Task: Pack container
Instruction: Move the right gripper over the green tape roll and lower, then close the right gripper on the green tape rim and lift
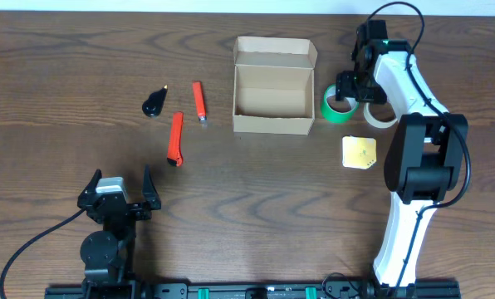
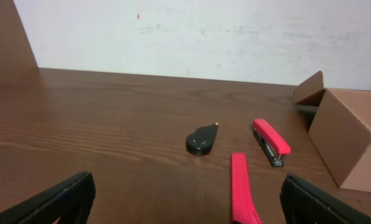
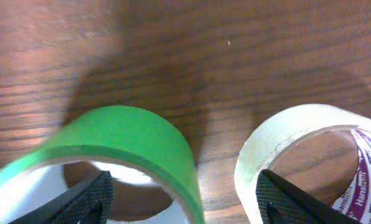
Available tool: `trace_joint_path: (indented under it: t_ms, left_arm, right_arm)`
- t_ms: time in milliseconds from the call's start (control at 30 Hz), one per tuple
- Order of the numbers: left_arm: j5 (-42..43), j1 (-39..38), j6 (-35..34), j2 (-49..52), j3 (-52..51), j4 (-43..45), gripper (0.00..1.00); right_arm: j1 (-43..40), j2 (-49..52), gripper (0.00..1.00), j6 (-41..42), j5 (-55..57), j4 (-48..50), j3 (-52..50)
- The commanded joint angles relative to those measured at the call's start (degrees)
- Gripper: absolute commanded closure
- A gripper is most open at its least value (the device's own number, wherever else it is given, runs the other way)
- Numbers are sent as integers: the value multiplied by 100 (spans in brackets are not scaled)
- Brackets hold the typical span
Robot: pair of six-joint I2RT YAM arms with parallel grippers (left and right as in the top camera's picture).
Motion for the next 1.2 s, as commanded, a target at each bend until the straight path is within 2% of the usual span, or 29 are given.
trace_joint_path:
  t_ms: [0,167,300,867,967,1033,1067,1133,1167]
  left_arm:
    - [-79,-15,37,-48,-94,-269,4]
    - [-79,-15,37,-48,-94,-267,4]
    - [-79,-15,37,-48,-94,-267,4]
    - [-79,-15,37,-48,-94,-267,4]
    - [-79,-15,37,-48,-94,-267,4]
    - [-79,-15,37,-48,-94,-267,4]
    - [-79,-15,37,-48,-94,-267,4]
    - [-79,-15,37,-48,-94,-267,4]
    - [-79,-15,37,-48,-94,-267,4]
  right_arm:
    - [120,52,24,-173,-39,-61,297]
    - [133,52,25,-170,-39,-85,302]
    - [133,52,32,-168,-39,-50,299]
    - [125,210,35,-146,-37,55,-90]
    - [125,210,37,-146,-35,63,-170]
    - [122,210,46,-144,-35,72,-195]
    - [122,210,57,-146,-35,70,-195]
    - [122,210,91,-146,9,63,-195]
    - [122,210,99,-142,48,57,-195]
